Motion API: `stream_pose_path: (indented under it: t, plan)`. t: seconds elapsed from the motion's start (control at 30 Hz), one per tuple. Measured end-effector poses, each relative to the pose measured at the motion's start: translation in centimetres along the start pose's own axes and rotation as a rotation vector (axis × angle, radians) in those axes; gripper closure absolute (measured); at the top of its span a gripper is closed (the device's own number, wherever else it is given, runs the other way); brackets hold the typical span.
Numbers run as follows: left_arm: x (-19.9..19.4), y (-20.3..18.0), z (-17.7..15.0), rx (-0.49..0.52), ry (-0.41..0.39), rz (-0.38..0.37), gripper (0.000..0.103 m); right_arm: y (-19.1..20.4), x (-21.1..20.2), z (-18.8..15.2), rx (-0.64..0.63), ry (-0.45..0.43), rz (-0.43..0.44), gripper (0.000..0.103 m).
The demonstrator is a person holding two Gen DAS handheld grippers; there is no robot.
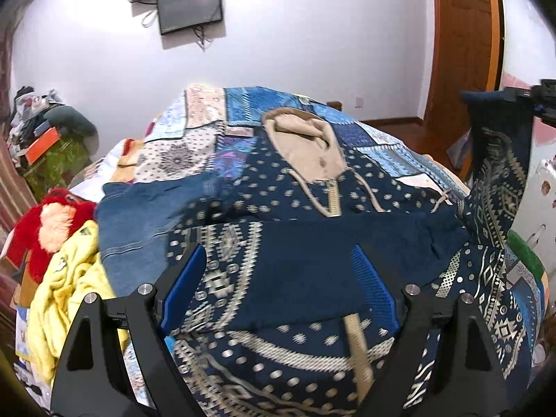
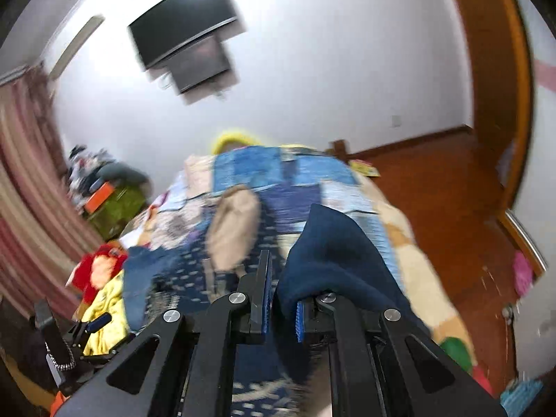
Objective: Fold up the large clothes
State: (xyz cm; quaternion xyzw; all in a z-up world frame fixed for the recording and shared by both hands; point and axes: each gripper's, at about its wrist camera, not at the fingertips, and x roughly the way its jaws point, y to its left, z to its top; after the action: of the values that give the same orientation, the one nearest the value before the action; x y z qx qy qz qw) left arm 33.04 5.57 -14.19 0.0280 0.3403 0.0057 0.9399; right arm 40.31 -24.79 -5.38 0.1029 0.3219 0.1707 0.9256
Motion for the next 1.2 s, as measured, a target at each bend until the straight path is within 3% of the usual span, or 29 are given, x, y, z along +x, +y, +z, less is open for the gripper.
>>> stream_pose_path:
  t: [0.13, 0.3, 0.47, 0.67, 0.9, 1.07, 1.2]
  plan:
    - [-1.8, 3.2, -1.3, -0.032, -0.012, 0.017, 0.017, 6.5, 4.5, -1.9, -0.066, 0.093, 0.063, 0.095]
    - [-3.0, 6.7, -3.5, -0.059, 0.005, 0.047, 0.017, 12.1, 11.9, -7.1, -0.111, 0.286, 0.090, 0.095]
    - [-3.3, 9.9, -6.0, -0.094, 0.044, 0.076, 0.017, 13.0, 17.1, -12.5, -0.117, 0.449, 0.050, 0.095]
    - [-2.3, 11.4, -8.1, -0.143, 0.100, 0.078, 0.017, 11.8, 19.7, -17.2, -0.092, 0.631, -0.033, 0.094]
    - [-2.2, 10.0, -8.4, -0.145, 0.110, 0.046, 0.017, 12.0, 16.8, -19.1, -0.119, 0.668, -0.054, 0.094]
    - [-2.6, 8.3, -7.5, -0.114, 0.109, 0.018, 0.017, 12.3, 13.2, -19.3, -0.200, 0.649, -0.016, 0.094]
    - [-2.4, 6.0, -5.7, -0.066, 0.107, -0.010, 0.017, 10.6, 9.5, -17.9, -0.182, 0.607, 0.047, 0.094]
